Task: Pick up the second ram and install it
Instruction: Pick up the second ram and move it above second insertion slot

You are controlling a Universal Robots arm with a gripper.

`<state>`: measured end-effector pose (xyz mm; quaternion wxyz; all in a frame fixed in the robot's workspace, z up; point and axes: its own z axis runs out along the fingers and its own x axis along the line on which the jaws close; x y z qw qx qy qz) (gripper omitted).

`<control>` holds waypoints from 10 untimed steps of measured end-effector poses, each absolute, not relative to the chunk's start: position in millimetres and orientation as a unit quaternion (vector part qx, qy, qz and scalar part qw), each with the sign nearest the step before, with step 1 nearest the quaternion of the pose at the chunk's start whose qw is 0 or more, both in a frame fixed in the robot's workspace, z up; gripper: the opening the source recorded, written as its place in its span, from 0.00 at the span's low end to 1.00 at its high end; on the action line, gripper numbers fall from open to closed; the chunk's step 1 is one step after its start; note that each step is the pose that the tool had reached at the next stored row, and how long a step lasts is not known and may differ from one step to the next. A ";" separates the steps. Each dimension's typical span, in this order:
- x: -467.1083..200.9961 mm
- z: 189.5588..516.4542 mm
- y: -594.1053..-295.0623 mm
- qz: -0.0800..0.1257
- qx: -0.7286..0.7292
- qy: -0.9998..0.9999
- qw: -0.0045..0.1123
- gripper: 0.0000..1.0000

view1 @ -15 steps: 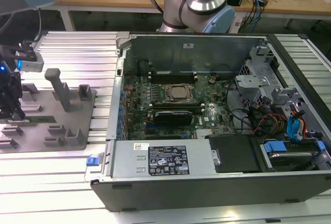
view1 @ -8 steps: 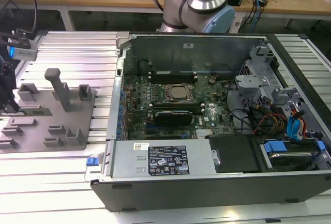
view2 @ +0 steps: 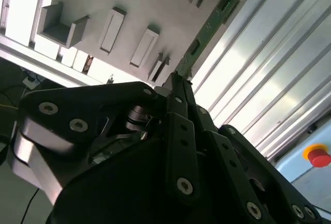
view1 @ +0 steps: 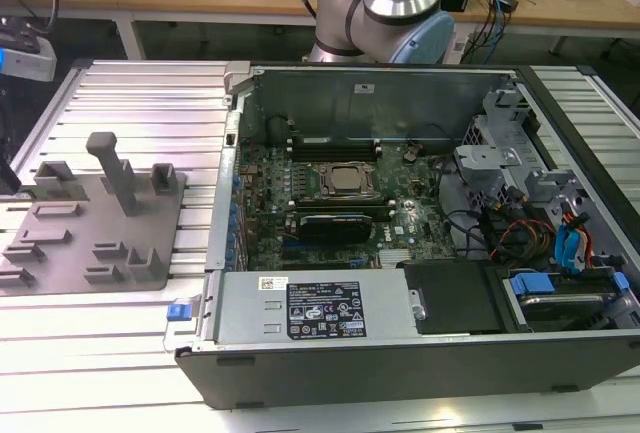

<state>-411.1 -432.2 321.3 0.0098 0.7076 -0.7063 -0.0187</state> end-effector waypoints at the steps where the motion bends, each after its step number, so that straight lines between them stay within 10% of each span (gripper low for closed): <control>1: -411.1 325.4 -431.8 -0.019 0.708 -0.706 0.010 0.10; 10: -411.1 351.8 -429.7 -0.019 0.708 -0.706 0.010 0.10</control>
